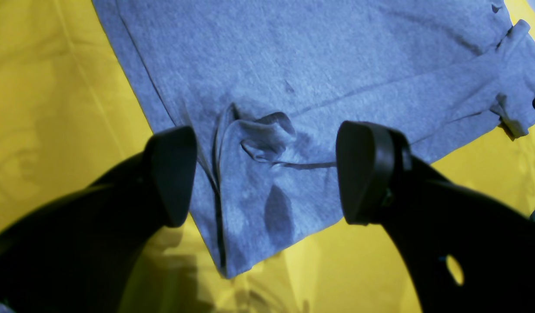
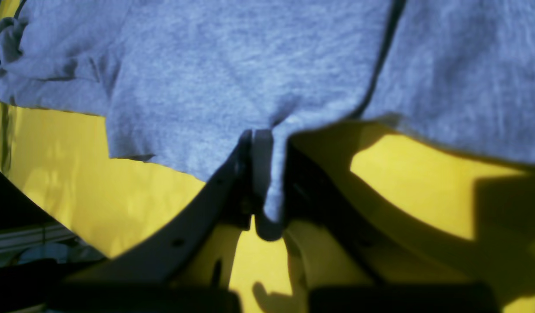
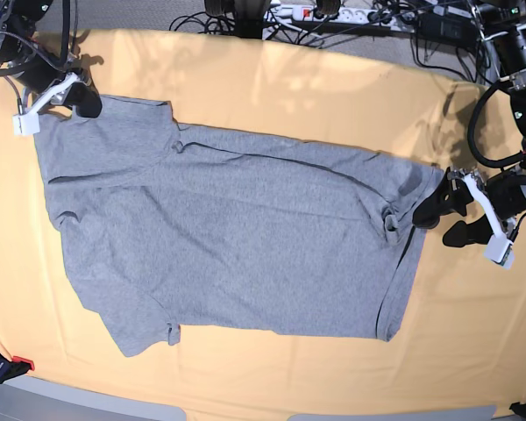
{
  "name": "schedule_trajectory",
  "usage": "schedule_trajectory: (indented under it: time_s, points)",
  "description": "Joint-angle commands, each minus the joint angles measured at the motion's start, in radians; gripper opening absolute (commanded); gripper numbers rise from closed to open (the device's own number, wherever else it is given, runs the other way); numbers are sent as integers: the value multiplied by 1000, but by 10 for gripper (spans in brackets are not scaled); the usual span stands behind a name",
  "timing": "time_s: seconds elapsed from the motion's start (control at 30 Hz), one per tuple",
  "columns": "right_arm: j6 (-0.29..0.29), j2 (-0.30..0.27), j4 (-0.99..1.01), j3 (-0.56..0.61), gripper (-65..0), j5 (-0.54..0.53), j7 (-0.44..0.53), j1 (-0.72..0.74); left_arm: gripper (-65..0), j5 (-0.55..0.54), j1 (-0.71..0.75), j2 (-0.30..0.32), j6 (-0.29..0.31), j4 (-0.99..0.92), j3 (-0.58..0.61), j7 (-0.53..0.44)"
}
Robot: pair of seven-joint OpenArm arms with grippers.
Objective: Layout the t-shirt on the table in an organized manner, then fold the t-shirt properly
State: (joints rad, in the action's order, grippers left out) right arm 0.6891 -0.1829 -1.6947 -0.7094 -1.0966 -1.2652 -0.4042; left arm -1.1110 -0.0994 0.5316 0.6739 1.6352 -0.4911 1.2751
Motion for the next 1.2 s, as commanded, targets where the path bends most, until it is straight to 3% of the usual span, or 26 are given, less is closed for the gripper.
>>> schedule_trajectory:
  time_s: [0.0,0.3,0.57,0.77,1.0,1.17]
  points:
    - [9,-17,-14,-4,-650,-19,-31,-5,-156,-23,-17,20,3,14,-8,-26]
    - [9,-71,-76,-4,-650,-146,-49,28,-156,-24,-17,20,3,14,-8,-26]
    - [9,-87,-84,-4,-650,-240,-57,204,-156,-23,-17,20,3,14,-8,-26]
    - [9,-86,-84,33,-650,-230,-57,346,-156,-23,-17,19,3,14,-8,-26]
    - [9,-86,-84,200,-650,-74,-43,469,-156,-23,-17,19,3,14,-8,-25]
    - [9,-86,-82,315,-650,248,132,504,-156,-23,-17,20,3,14,-8,-24]
